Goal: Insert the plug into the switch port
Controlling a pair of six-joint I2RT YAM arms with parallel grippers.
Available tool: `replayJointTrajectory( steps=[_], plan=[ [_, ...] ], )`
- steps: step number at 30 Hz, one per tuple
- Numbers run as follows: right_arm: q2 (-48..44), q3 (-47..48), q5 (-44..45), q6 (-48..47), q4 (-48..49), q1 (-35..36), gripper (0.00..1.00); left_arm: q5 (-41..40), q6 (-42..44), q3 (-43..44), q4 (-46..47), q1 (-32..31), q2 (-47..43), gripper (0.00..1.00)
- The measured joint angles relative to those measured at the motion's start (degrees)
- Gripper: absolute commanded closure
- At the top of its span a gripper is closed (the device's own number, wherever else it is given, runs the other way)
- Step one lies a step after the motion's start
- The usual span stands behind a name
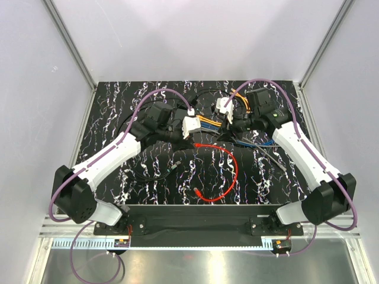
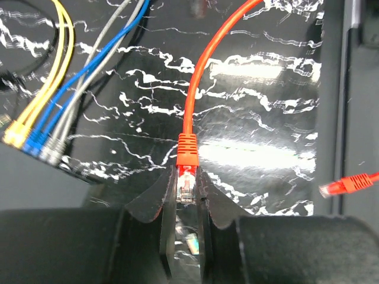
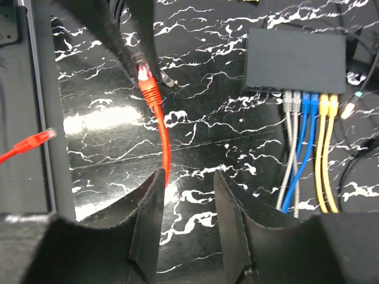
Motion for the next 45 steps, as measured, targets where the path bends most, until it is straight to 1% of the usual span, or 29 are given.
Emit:
replayJointTrajectory(
  steps=[4,8,17,27,31,35,41,43,45],
  plan=[
    [-2.19,-2.82,-0.52,-0.94,3.34,0.26,0.56,0.59,-5.42,0.02,0.90,0.68,0.00,1.00],
    [-2.62,-6.08,-0.70,-1.11,8.13,1.62,0.57,1.29,-7.30,0.02,1.46,0.66,-0.02,1.00],
    [-1.70,-7.15,-2.27,-2.25,12.33,4.85,0.59,2.62,-7.56,0.02,1.66,0.63,-0.02,1.00],
    [-0.24,-8.02,-2.58,-4.76,12.33,6.54,0.59,2.93,-7.37,0.20,2.43,0.63,0.15,1.00],
    [0.17,-8.59,-2.54,-5.51,12.28,6.75,0.61,3.10,-7.30,0.61,2.58,0.63,0.59,1.00],
    [0.46,-9.01,-2.51,-6.32,12.28,6.91,0.66,3.15,-7.30,0.63,2.62,0.63,0.94,1.00],
    [1.01,-9.38,-2.32,-6.75,12.31,7.08,0.68,3.37,-7.34,0.63,2.80,0.63,1.11,1.00],
    [1.16,-9.38,-2.21,-6.91,12.33,7.17,0.71,3.48,-7.34,0.63,2.95,0.63,1.16,1.00],
    [1.31,-9.38,-2.12,-6.93,12.35,7.17,0.75,3.54,-7.34,0.66,2.97,0.63,1.22,1.00]
  ],
)
